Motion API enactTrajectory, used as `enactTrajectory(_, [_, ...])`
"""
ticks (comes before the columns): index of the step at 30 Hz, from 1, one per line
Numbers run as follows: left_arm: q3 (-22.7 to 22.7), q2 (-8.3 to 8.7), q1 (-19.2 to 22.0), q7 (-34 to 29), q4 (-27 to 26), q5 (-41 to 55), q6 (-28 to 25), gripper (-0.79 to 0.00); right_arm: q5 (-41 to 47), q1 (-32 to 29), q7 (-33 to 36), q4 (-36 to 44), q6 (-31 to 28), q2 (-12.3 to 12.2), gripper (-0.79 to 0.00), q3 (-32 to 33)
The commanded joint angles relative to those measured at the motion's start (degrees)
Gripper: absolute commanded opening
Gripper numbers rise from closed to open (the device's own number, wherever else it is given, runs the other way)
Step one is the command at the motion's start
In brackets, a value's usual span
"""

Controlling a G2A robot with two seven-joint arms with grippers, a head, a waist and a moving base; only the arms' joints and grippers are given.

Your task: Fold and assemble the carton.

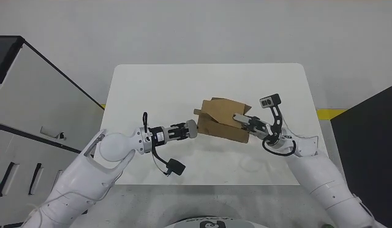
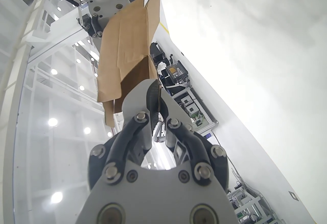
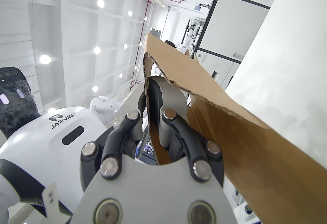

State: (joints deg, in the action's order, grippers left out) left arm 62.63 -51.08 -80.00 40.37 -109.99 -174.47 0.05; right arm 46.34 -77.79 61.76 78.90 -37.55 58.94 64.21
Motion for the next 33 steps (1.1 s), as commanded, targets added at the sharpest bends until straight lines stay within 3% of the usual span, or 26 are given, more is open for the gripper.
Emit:
enactTrajectory(1, [0.14, 0.00, -0.04, -0.04, 0.06, 0.14, 0.24, -0.785, 1.28, 0.11, 2.05, -0.32, 0.60, 0.05, -0.785, -0.01])
enactTrajectory(16, [0.57, -0.06, -0.07, -0.02, -0.04, 0.70, 1.23, -0.785, 1.63, 0.83, 7.75, -1.76, 3.99, 0.54, -0.785, -0.29])
enactTrajectory(17, [0.58, -0.07, -0.11, -0.05, -0.06, 0.66, 1.25, -0.785, 1.51, 0.89, 7.68, -1.73, 3.94, 0.59, -0.683, -0.28])
enactTrajectory(24, [0.89, -0.02, -0.42, -0.05, -0.28, 0.28, 1.14, -0.785, 0.45, 1.53, 7.27, -1.70, 3.89, 1.00, -0.616, -0.56])
enactTrajectory(26, [0.99, 0.00, -0.52, -0.02, -0.35, 0.27, 1.14, -0.785, 0.19, 1.72, 7.11, -1.71, 3.81, 1.12, -0.696, -0.63])
enactTrajectory(27, [1.04, 0.00, -0.57, 0.01, -0.38, 0.27, 1.15, -0.785, 0.01, 1.78, 7.02, -1.78, 3.74, 1.17, -0.785, -0.64])
enactTrajectory(33, [1.33, 0.06, -0.86, 0.15, -0.22, 0.05, 1.02, -0.785, -0.47, 1.74, 6.28, -1.61, 2.67, 1.42, -0.785, -0.33])
